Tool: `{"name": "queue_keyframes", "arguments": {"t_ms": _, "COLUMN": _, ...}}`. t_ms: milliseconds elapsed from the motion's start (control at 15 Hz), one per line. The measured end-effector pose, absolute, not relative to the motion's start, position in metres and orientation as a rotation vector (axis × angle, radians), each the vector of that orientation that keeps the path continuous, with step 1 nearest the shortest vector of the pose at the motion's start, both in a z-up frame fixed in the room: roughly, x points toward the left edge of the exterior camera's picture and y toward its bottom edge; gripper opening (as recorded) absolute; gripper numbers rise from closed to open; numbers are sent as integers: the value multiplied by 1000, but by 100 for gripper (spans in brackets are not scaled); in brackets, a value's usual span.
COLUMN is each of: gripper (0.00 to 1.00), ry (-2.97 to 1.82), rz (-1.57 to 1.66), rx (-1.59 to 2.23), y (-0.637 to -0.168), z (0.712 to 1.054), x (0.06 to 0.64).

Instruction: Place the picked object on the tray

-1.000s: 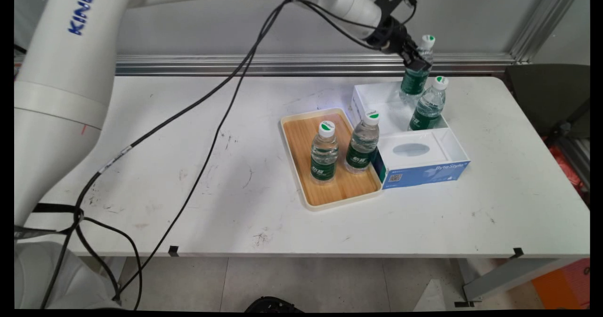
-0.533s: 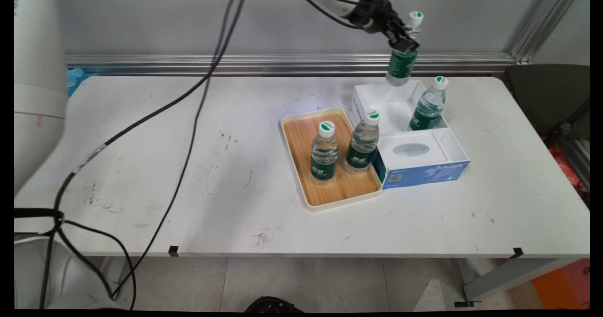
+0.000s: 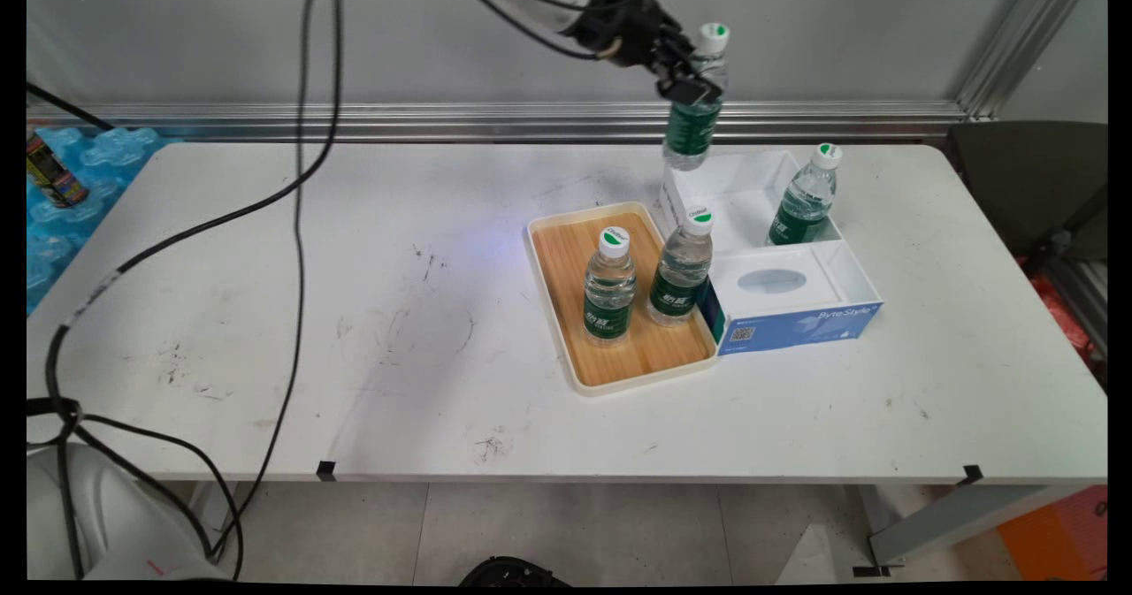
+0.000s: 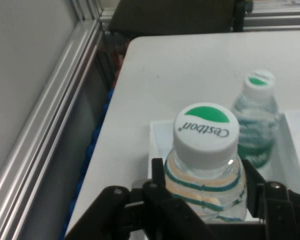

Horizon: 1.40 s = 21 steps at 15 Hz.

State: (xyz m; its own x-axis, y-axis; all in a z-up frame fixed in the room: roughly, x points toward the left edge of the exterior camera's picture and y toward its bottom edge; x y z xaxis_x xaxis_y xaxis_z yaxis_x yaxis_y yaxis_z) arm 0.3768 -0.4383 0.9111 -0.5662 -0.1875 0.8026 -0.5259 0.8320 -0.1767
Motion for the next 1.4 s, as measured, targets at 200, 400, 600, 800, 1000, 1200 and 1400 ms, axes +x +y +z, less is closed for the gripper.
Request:
{"name": "queue_keyframes", "arguments": {"t_ms": 200, "gripper": 0, "ry": -2177, "rz": 510, "rx": 514, "y": -407, "z": 908, "x": 398}}
{"name": "queue_keyframes", "arguments": {"t_ms": 400, "gripper": 0, "ry": -2193, "rz": 500, "rx": 510, "y": -379, "z": 898, "x": 419}}
{"name": "queue_keyframes", "arguments": {"t_ms": 600, "gripper": 0, "ry": -2197, "rz": 499, "rx": 506, "y": -361, "z": 883, "x": 436}}
{"name": "queue_keyframes", "arguments": {"t_ms": 800, "gripper": 0, "ry": -2191, "rz": 505, "rx": 493, "y": -354, "z": 871, "x": 443}}
{"name": "queue_keyframes", "arguments": {"t_ms": 1000, "gripper": 0, "ry": -2179, "rz": 501, "rx": 477, "y": -356, "z": 854, "x": 444}}
{"name": "queue_keyframes", "arguments": {"t_ms": 1200, "gripper": 0, "ry": -2169, "rz": 493, "rx": 470, "y": -360, "z": 840, "x": 442}}
{"name": "queue_keyframes", "arguments": {"t_ms": 1400, "gripper": 0, "ry": -2160, "rz": 489, "rx": 468, "y": -365, "z": 828, "x": 440}}
